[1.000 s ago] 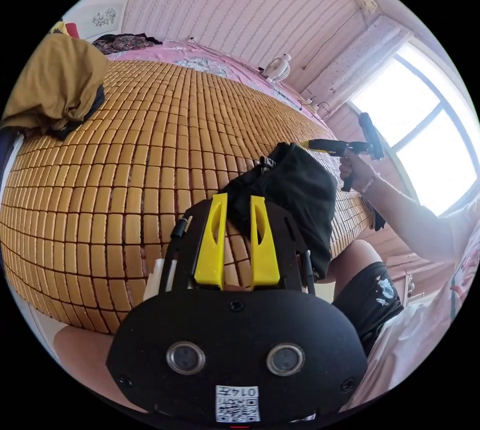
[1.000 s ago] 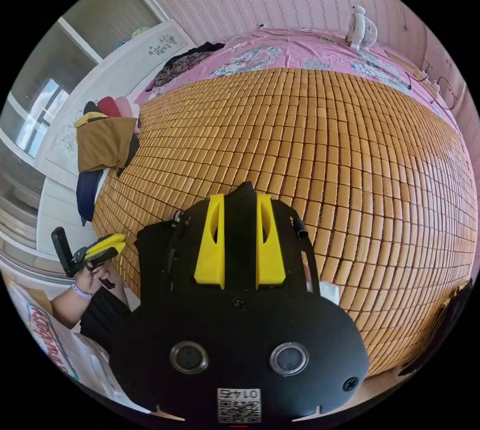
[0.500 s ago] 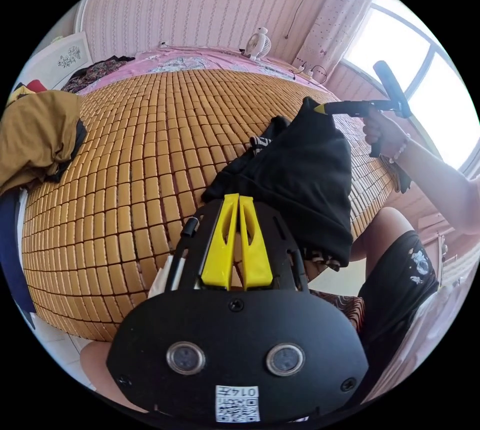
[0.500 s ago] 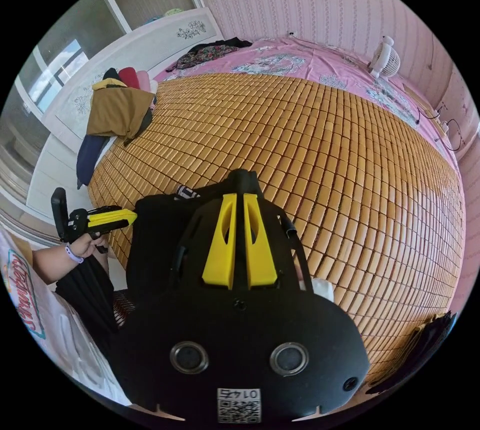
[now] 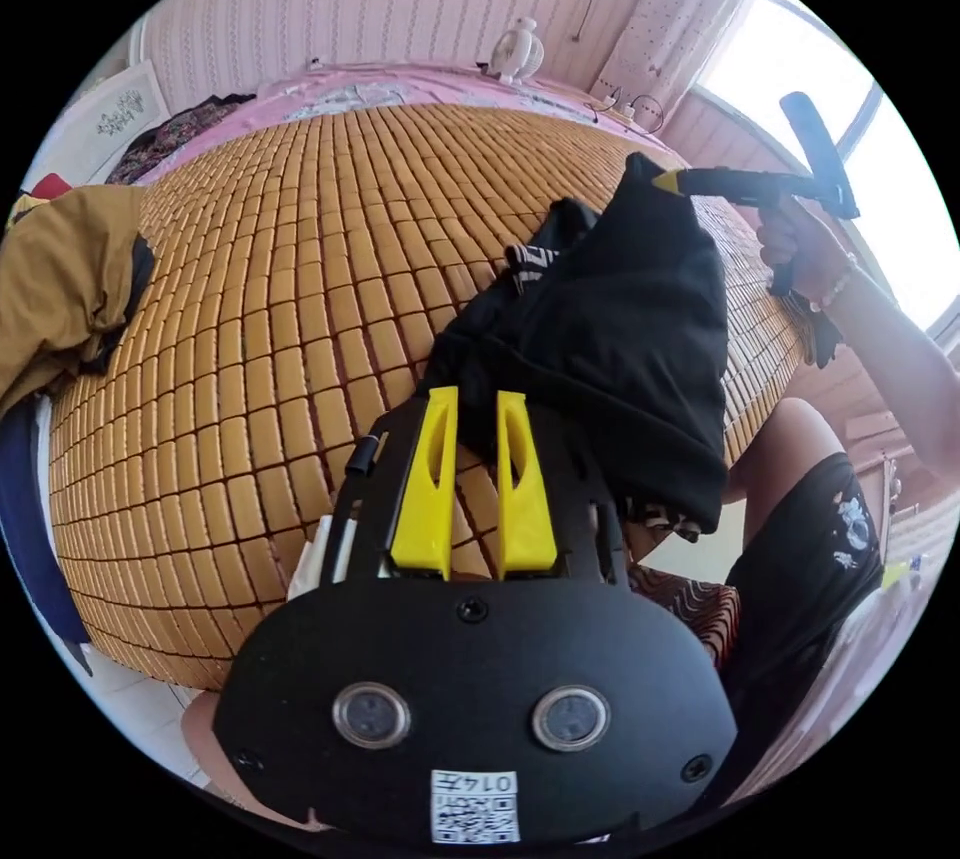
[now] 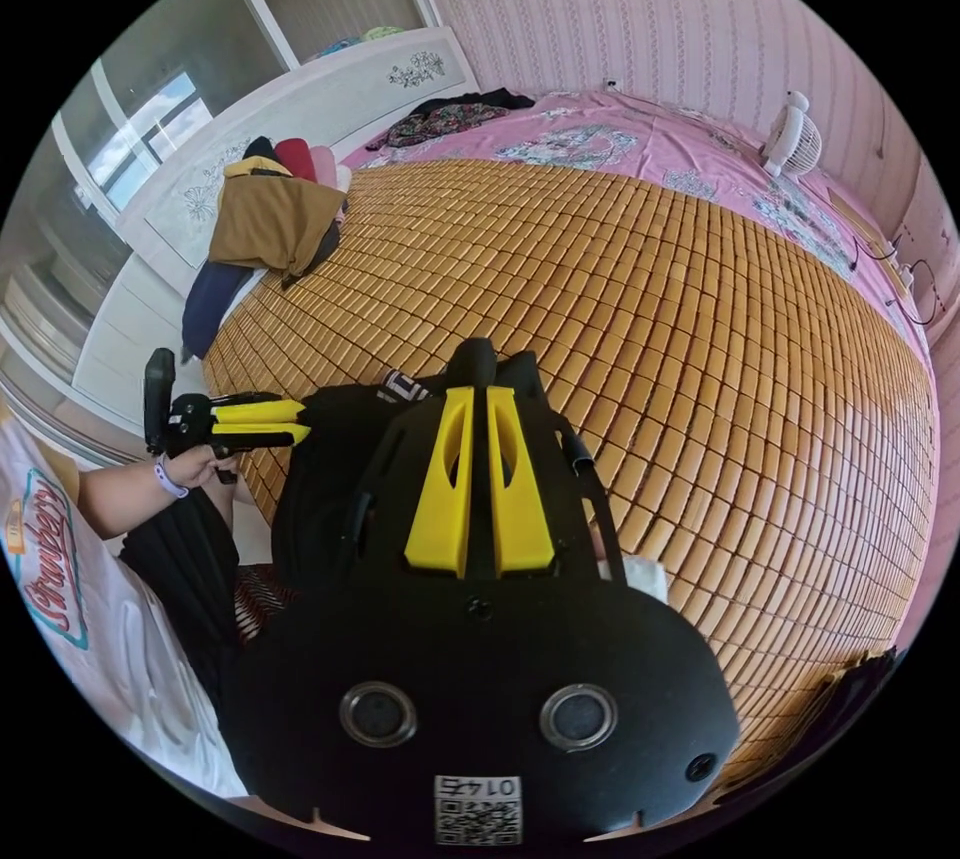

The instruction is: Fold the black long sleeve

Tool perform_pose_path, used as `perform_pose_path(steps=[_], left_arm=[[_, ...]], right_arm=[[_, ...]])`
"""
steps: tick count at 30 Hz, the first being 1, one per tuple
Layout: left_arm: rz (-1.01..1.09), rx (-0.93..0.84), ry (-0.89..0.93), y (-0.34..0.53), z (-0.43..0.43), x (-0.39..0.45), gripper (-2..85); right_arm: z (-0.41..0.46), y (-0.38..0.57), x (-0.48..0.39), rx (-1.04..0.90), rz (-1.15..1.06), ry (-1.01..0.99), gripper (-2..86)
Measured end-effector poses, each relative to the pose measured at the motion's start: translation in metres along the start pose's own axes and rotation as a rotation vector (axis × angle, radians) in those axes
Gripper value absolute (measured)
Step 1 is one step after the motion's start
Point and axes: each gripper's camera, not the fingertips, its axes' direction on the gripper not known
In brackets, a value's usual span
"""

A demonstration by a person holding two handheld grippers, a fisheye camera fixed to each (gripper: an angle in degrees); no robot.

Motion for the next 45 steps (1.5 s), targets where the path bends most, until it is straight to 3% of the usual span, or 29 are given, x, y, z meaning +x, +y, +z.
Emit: perform_pose_path(steps=[12,19,27,29,32,41,45], left_arm=[[0.155,0.1,-0.047,0.018,-0.054,0.025,-0.9],[0.035,0.212,0.015,0.002,-0.072,0.007,-1.0],[-0.105,0.016,-0.052,-0.018,0.001,-0.023,0.3],[-0.123,0.022,-0.039,-0.02,0.007,-0.024,1.7],[-0.14,0.024,-0.037,-0.023,0.007,-0.024,4.7],[-0.182,0.139,0.097,-0.024,-0.008,-0.037,9.7],[-0.147,0.048,0.079,-0.036,0.02,-0.024,11.1]], right_arm=[[-0.036,-0.008,-0.002,0.073,-0.059,-0.099,0.0],[-0.039,-0.032,-0.018,0.046,-0.145,-0.078,0.1],[0.038,-0.077,-0.011,-0.116,-0.118,0.053,2.0],[0.072,-0.079,-0.001,-0.225,-0.046,0.167,4.5],[0.079,-0.077,0.002,-0.232,-0.032,0.196,7.7],[0.043,-0.059,0.034,-0.061,0.082,-0.042,13.2],[0.06,-0.052,0.037,-0.163,0.084,-0.076,13.7]])
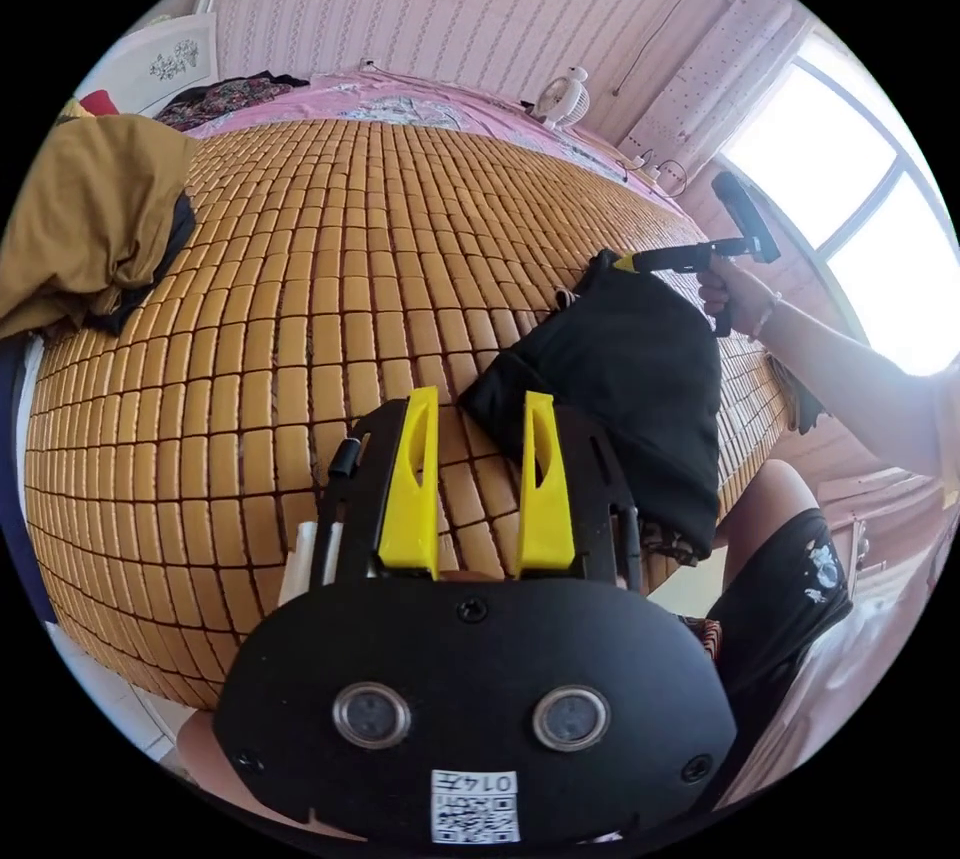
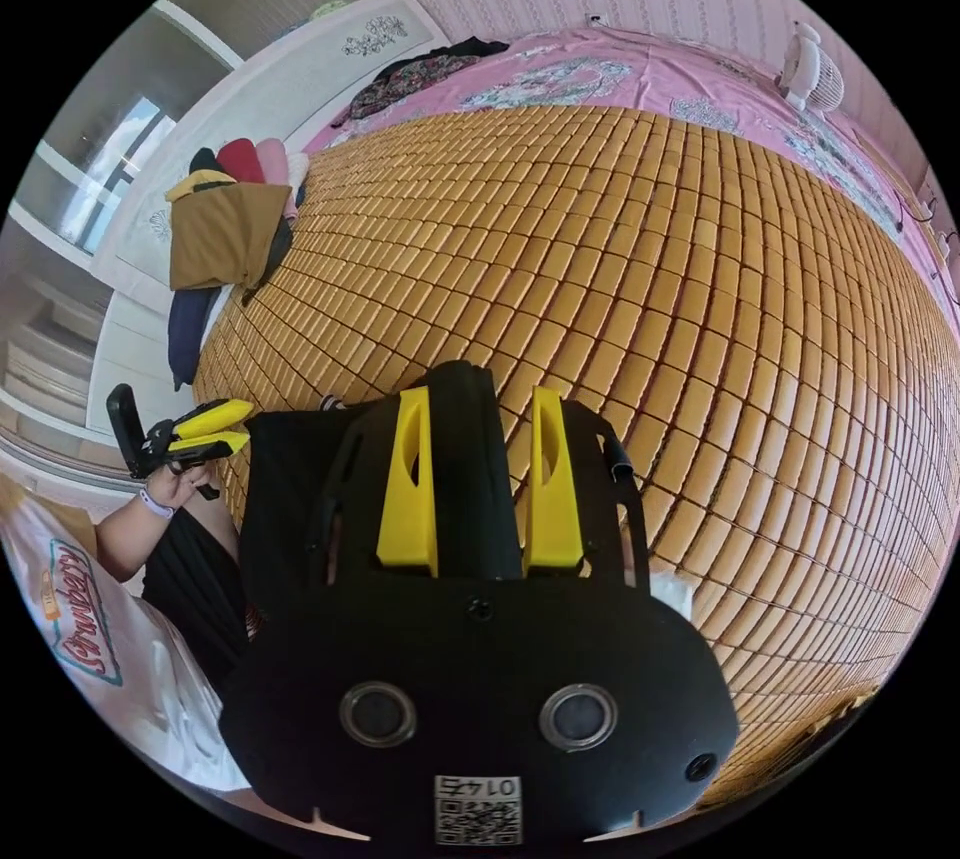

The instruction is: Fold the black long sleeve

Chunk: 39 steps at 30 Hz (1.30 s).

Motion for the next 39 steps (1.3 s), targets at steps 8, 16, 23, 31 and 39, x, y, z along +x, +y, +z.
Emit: perform_pose_path(steps=[8,16,23,31,39], left_arm=[[-0.045,-0.037,0.13,-0.001,0.012,0.013,4.2],[-0.018,-0.041,0.094,0.008,0.007,0.038,3.1],[0.106,0.058,0.09,0.023,-0.034,0.081,1.7],[0.382,0.209,0.226,0.043,-0.115,0.173,1.0],[0.8,0.254,0.432,0.028,-0.143,0.322,0.3]], right_arm=[[0.006,0.026,-0.02,-0.073,-0.058,0.103,12.9],[-0.01,0.067,-0.044,-0.048,-0.154,0.159,7.2],[-0.071,0.139,-0.048,0.115,-0.113,0.065,3.7],[-0.209,0.326,-0.056,0.472,0.008,-0.092,2.8],[-0.315,0.514,-0.059,0.736,0.193,0.04,2.6]])
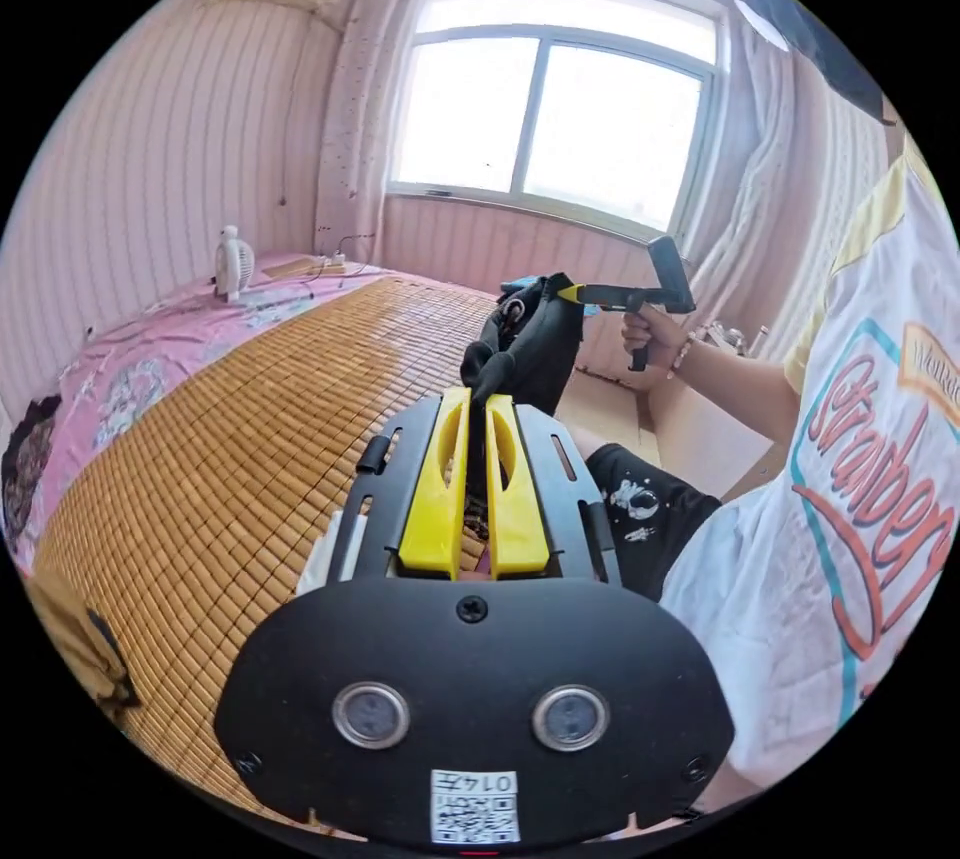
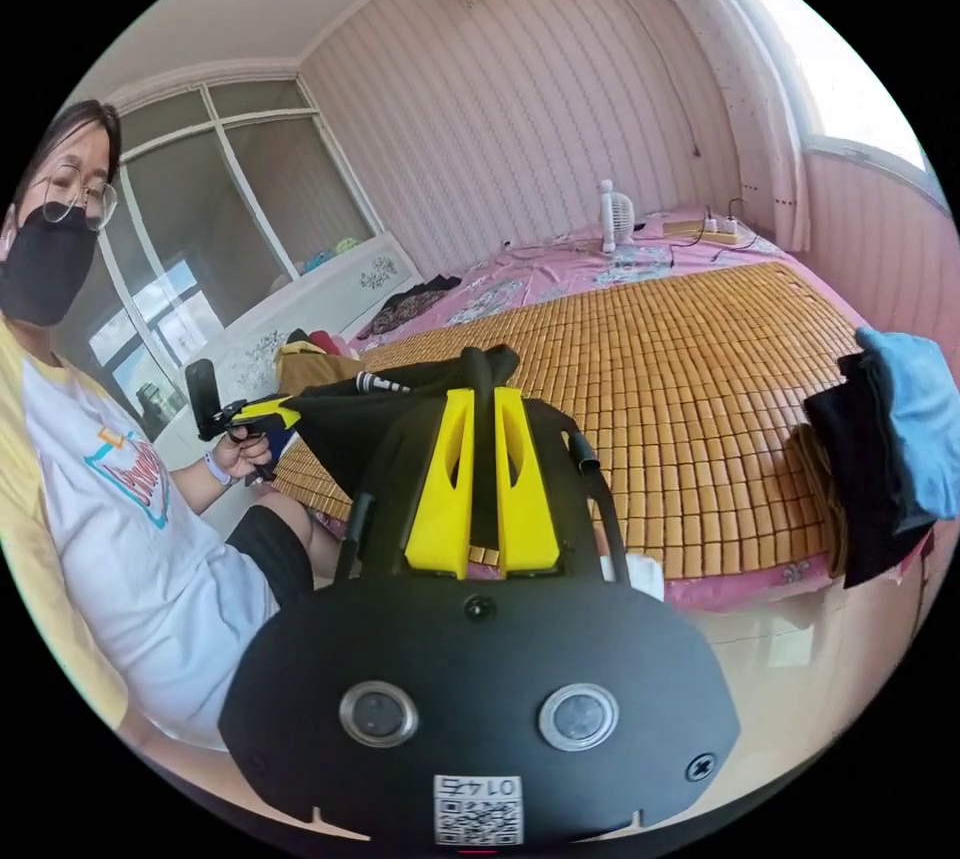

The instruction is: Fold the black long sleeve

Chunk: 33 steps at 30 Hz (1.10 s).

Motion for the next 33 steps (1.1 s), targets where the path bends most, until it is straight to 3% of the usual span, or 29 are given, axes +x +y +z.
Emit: perform_pose_path(steps=[4,8,12,16,19,22,25,28,33], left_arm=[[0.125,0.025,0.164,-0.054,0.048,0.023,0.4],[0.11,0.09,0.391,-0.131,0.121,0.03,0.9],[-0.062,0.078,0.422,-0.215,0.213,0.016,3.4],[-0.376,-0.055,0.396,-0.241,0.306,-0.033,4.3],[-0.532,-0.177,0.329,-0.209,0.324,-0.072,3.9],[-0.467,-0.231,0.228,-0.153,0.281,-0.095,2.9],[-0.465,-0.294,0.139,-0.076,0.204,-0.111,0.9],[-0.588,-0.278,0.058,0.008,0.099,-0.119,-0.5],[-0.811,-0.1,-0.334,0.12,-0.113,-0.094,-0.9]], right_arm=[[-0.103,0.021,0.015,0.143,0.036,0.154,2.6],[-0.186,0.005,0.037,0.131,0.01,0.402,3.1],[-0.225,-0.056,0.085,0.067,0.012,0.551,4.2],[-0.209,-0.123,0.212,-0.029,0.325,0.71,9.6],[-0.174,-0.113,0.263,-0.088,0.534,0.694,13.7],[-0.137,-0.062,0.227,-0.031,0.395,0.722,12.0],[-0.091,0.017,0.17,-0.093,0.268,0.697,10.6],[-0.052,0.101,0.118,-0.176,0.31,0.587,9.5],[0.011,0.176,0.043,-0.343,0.396,0.49,6.6]])
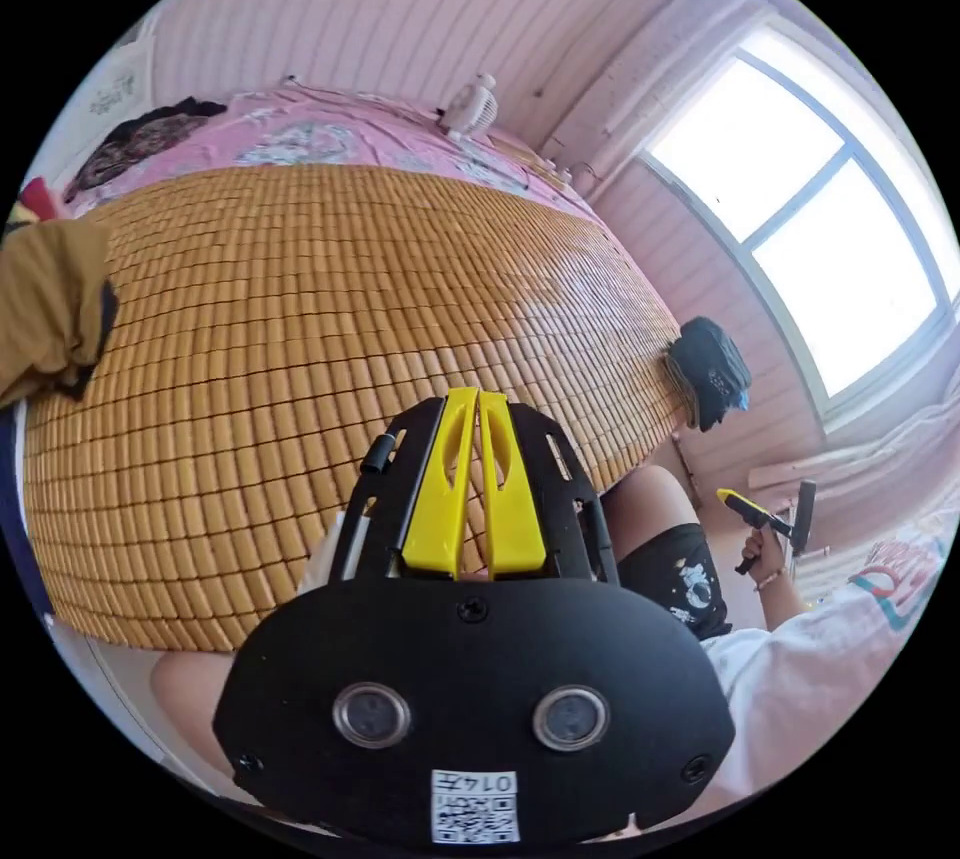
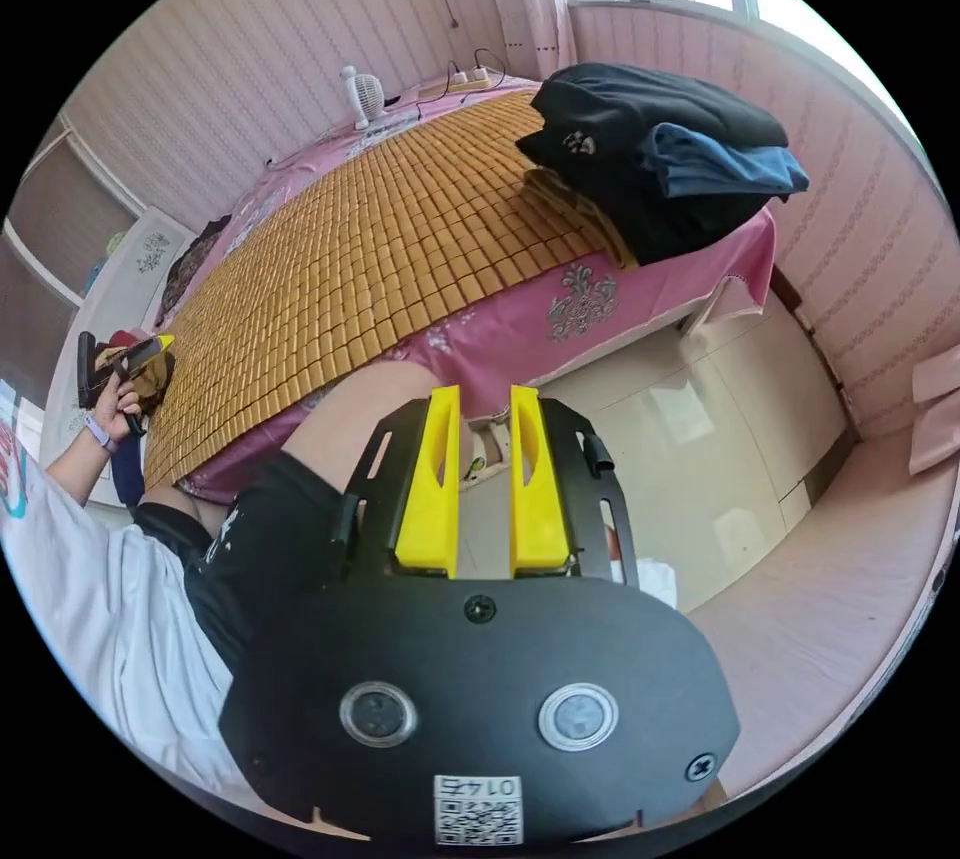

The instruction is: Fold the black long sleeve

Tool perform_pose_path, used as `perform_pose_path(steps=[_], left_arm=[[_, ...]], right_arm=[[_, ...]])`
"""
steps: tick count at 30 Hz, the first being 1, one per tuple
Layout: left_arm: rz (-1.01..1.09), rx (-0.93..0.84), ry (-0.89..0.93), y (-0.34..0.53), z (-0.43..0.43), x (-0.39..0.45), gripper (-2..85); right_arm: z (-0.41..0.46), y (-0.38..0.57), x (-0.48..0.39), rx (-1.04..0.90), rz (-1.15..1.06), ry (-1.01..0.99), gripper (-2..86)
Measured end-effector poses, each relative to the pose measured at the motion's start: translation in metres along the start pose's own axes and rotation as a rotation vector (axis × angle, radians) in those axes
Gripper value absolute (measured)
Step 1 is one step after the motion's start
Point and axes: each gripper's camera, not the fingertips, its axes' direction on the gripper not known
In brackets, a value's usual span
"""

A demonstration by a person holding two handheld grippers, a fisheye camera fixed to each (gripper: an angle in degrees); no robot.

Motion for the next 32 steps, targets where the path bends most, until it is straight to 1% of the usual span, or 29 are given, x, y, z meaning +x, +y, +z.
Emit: perform_pose_path(steps=[1,3,5,6,8,9,11,12,14,15,17,18,20,22,28,29,32], left_arm=[[-0.023,0.035,-0.022,0.009,-0.018,-0.01,-1.0],[-0.109,0.168,-0.111,0.046,-0.087,-0.051,-1.0],[-0.182,0.249,-0.17,0.075,-0.131,-0.08,-1.0],[-0.226,0.296,-0.208,0.095,-0.156,-0.098,-1.0],[-0.292,0.36,-0.258,0.126,-0.189,-0.124,-0.9],[-0.331,0.399,-0.287,0.148,-0.209,-0.139,-0.9],[-0.388,0.447,-0.33,0.18,-0.234,-0.162,-0.8],[-0.426,0.472,-0.36,0.2,-0.249,-0.176,-0.6],[-0.484,0.5,-0.394,0.23,-0.267,-0.197,0.0],[-0.519,0.513,-0.407,0.247,-0.277,-0.211,0.8],[-0.565,0.529,-0.427,0.27,-0.29,-0.232,3.0],[-0.6,0.54,-0.454,0.283,-0.298,-0.246,4.4],[-0.64,0.562,-0.489,0.298,-0.309,-0.268,5.7],[-0.671,0.585,-0.511,0.307,-0.318,-0.29,6.3],[-0.79,0.686,-0.623,0.307,-0.332,-0.365,10.5],[-0.806,0.689,-0.617,0.304,-0.332,-0.38,10.6],[-0.853,0.624,-0.579,0.296,-0.33,-0.414,9.8]], right_arm=[[0.007,0.005,-0.022,-0.001,-0.028,-0.047,4.7],[0.019,0.0,-0.06,0.011,-0.122,-0.1,2.6],[0.04,-0.021,-0.121,-0.006,-0.275,-0.157,1.0],[0.046,-0.028,-0.138,-0.014,-0.314,-0.174,0.9],[0.068,-0.048,-0.217,-0.03,-0.508,-0.271,0.5],[0.073,-0.051,-0.238,-0.037,-0.557,-0.294,0.4],[0.093,-0.056,-0.324,-0.066,-0.741,-0.388,0.6],[0.098,-0.055,-0.346,-0.079,-0.789,-0.417,0.8],[0.122,-0.047,-0.432,-0.15,-0.967,-0.526,1.5],[0.128,-0.044,-0.452,-0.17,-1.008,-0.549,1.9],[0.154,-0.029,-0.53,-0.247,-1.152,-0.611,3.1],[0.161,-0.026,-0.548,-0.265,-1.18,-0.626,3.3],[0.189,-0.014,-0.617,-0.335,-1.265,-0.656,4.2],[0.212,-0.006,-0.664,-0.371,-1.297,-0.658,4.9],[0.304,0.012,-0.798,-0.471,-1.195,-0.669,8.4],[0.322,0.017,-0.825,-0.479,-1.187,-0.663,9.7],[0.359,0.03,-0.889,-0.49,-1.211,-0.635,11.2]])
